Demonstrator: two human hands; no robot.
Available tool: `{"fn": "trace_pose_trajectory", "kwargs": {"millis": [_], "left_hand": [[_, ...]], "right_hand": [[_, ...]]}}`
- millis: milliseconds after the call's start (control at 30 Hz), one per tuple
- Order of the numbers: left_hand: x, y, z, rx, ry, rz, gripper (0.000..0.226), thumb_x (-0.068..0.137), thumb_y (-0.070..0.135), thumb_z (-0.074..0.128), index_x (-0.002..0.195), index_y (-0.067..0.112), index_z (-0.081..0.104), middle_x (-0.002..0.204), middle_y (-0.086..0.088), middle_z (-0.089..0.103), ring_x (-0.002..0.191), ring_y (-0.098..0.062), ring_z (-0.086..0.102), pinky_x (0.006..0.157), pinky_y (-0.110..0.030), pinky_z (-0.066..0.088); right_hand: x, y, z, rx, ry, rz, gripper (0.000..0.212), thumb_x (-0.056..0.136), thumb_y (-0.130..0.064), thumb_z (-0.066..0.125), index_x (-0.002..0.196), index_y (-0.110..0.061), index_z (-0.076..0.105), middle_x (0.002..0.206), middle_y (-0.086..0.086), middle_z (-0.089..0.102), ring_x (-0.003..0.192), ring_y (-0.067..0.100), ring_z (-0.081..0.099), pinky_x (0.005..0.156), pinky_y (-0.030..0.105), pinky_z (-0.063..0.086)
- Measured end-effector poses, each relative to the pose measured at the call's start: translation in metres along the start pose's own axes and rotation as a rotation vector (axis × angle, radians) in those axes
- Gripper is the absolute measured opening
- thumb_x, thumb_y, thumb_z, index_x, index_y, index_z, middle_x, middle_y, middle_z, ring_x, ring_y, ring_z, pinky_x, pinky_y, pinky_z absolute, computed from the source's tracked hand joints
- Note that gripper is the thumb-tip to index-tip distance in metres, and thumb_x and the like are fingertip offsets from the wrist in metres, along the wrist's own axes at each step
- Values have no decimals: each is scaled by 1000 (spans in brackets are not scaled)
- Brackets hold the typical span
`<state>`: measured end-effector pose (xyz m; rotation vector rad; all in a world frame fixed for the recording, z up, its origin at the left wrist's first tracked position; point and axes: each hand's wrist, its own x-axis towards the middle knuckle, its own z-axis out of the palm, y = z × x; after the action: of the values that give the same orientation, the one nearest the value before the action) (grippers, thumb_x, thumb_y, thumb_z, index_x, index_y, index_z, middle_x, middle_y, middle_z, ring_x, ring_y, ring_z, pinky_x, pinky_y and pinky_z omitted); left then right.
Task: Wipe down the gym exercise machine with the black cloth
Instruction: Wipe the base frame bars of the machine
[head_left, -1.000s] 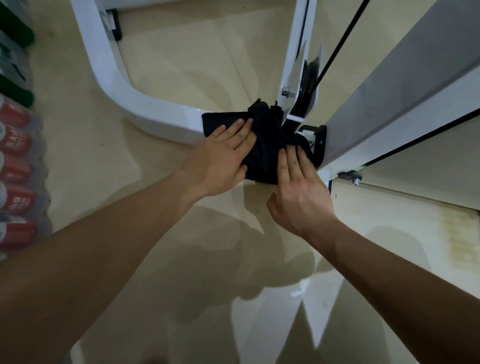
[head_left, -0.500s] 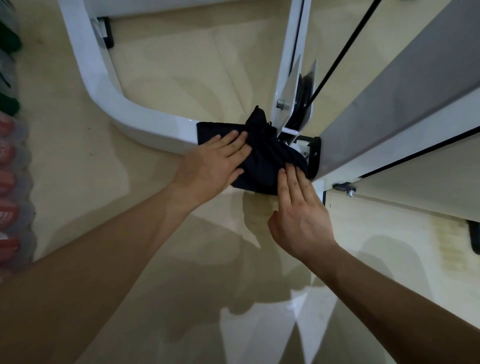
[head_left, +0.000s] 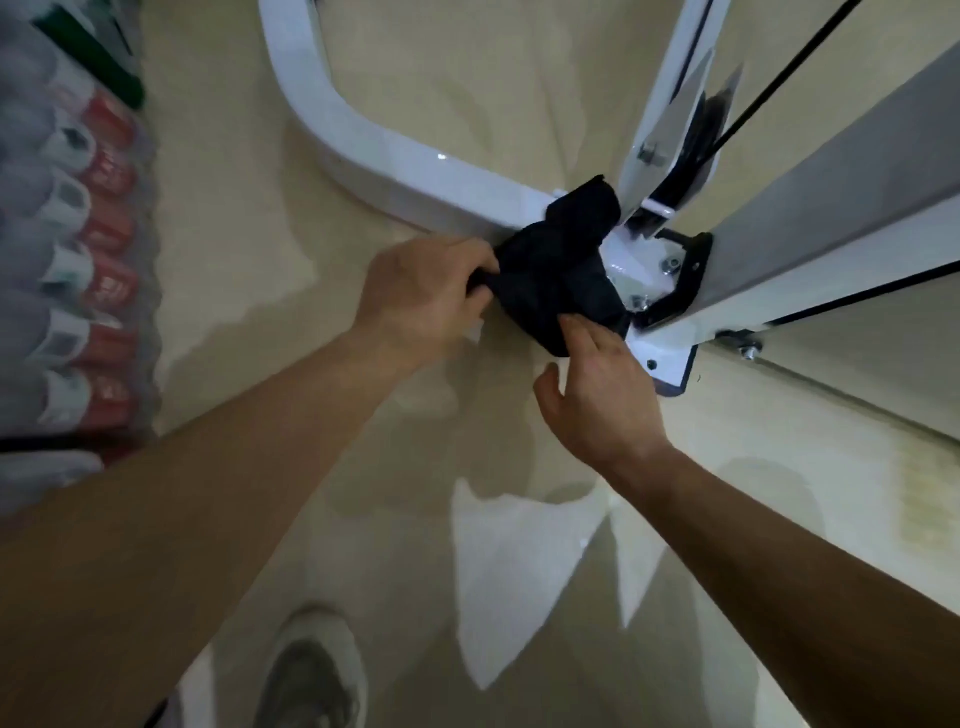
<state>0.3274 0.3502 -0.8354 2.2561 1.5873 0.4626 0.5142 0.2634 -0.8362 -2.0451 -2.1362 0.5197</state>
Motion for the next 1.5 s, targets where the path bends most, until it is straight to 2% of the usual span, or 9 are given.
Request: {"fn": "trace_pose_trajectory", "kwargs": {"millis": [233,500,600,767,967,1100,1233,1367,1500], "left_hand": [[-157,47,-39,-288,-414,-413,16,93,28,63,98,26,48,92,-1,66,83,-25,63,69,-38,51],[-292,162,-145,-607,-215,-763,20,79,14,72,93,28,68,86,19,65,77,0,62,64,-8,43],[-315,206,-190,-710,-167,-858,10,84,24,71,88,32,73,87,19,70,79,1,66,70,-15,49],[-317,265,-279,-647,-246,-654,26,87,8,63,86,31,75,79,28,66,80,14,60,73,-5,40],[-307,316,-403,-680,-286,-505,36,85,12,71,83,45,56,86,17,69,86,-4,66,85,-33,55],[-303,346,-481,-667,-301,-445,36,83,10,73,84,40,53,83,14,73,85,-9,70,86,-40,57],[-293,387,-549,-542,-269,-365,31,83,12,73,82,37,55,84,10,68,85,-12,66,85,-40,56],[-272,434,-610,-379,-316,-228,21,93,17,65,105,34,62,93,10,69,90,-15,65,88,-36,53],[-239,485,-664,-114,-327,-61,22,98,23,53,114,31,67,109,3,69,100,-19,62,90,-37,50]], "right_hand": [[-78,-40,-36,51,-250,-131,40,89,-12,53,128,-8,56,123,10,63,108,31,58,81,36,47],[-192,-74,-144,63,-648,-215,30,88,-8,48,115,-15,59,117,7,67,92,32,60,68,34,42],[-225,-93,-200,10,-791,-227,36,96,-13,45,128,-20,60,121,8,67,99,32,63,82,40,51],[-251,-135,-295,-30,-794,-298,42,103,-22,42,144,-29,48,140,0,53,123,23,54,100,34,43],[-267,-199,-412,264,-835,-226,47,96,-1,48,134,-28,58,141,-10,46,124,7,45,96,14,28],[-280,-219,-494,351,-806,-210,34,94,-14,60,115,-40,67,147,-14,42,133,6,41,111,27,31],[-302,-230,-585,349,-653,-155,8,84,-27,74,88,-33,71,128,-19,56,122,3,50,102,23,35],[-328,-238,-666,334,-549,-88,18,78,-19,71,65,-26,61,81,-25,64,82,-10,60,75,14,42],[-346,-245,-739,230,-423,-74,16,80,-25,65,71,-19,55,74,-5,61,72,18,58,65,34,46]]}}
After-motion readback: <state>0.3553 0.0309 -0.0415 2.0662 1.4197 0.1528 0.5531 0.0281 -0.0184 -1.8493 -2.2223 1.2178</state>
